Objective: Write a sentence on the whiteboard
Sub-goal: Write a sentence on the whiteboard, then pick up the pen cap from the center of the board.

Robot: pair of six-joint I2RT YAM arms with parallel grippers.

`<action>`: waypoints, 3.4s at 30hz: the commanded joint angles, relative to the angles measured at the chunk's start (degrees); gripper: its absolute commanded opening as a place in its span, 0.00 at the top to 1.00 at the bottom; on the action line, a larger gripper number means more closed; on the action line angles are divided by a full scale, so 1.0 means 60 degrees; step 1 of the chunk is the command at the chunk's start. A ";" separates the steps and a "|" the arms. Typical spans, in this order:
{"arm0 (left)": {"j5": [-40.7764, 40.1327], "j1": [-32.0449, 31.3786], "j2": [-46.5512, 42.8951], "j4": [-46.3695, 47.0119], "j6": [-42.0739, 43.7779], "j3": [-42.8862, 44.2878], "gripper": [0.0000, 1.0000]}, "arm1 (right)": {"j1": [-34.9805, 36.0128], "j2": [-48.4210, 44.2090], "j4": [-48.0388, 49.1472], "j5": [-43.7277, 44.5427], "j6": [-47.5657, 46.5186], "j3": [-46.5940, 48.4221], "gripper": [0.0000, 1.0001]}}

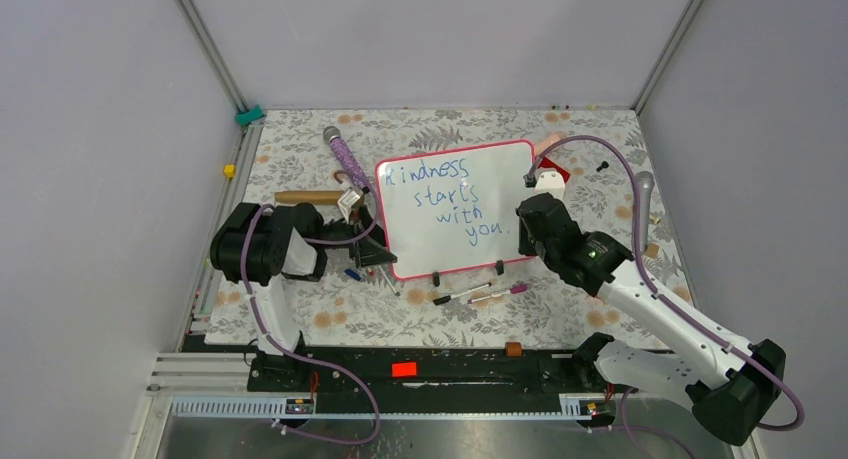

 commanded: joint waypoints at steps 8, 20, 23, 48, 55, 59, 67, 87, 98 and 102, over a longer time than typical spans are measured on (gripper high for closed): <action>-0.1726 0.1172 -0.1385 0.0467 -0.0312 -0.0372 0.01 | -0.0169 0.0301 -0.0077 -0.0644 -0.0723 0.1282 1.00; -0.4570 0.2318 -0.5166 -0.0569 -0.0523 -0.1889 0.01 | -0.0230 0.0718 -0.0961 -0.0864 -0.1406 0.2645 1.00; -0.5054 0.2366 -0.6770 -0.5506 0.0582 -0.1159 0.01 | -0.0268 0.0879 -0.1159 -0.0816 -0.1661 0.2901 1.00; -1.3741 0.1617 -0.5316 -2.1747 0.3196 0.4498 0.01 | -0.0289 0.1288 -0.1750 -0.1389 -0.1763 0.3802 1.00; -1.1337 0.2046 -0.5319 -2.0463 0.1882 0.3044 0.01 | -0.0289 0.0969 -0.1746 -0.1206 -0.1669 0.3602 1.00; -1.1765 0.1977 -0.5628 -2.0043 0.1296 0.2620 0.01 | -0.0297 0.0866 -0.1637 -0.1295 -0.1542 0.3402 1.00; -1.2183 0.1063 -0.5536 -1.9492 0.0125 0.2211 0.01 | -0.0291 0.0743 -0.1643 -0.1520 -0.1393 0.3252 1.00; -1.3049 -0.0294 -0.4076 -1.9073 -0.1710 0.2445 0.96 | -0.0296 0.0475 -0.1510 -0.1582 -0.1470 0.3141 1.00; -1.2826 -0.0220 -0.3620 -1.9866 -0.1823 0.2876 1.00 | -0.0292 0.0420 -0.1468 -0.1672 -0.1404 0.3054 1.00; -1.2926 -0.0376 -0.3475 -2.0024 -0.1945 0.3015 1.00 | -0.0290 0.0462 -0.1449 -0.1726 -0.1441 0.3046 1.00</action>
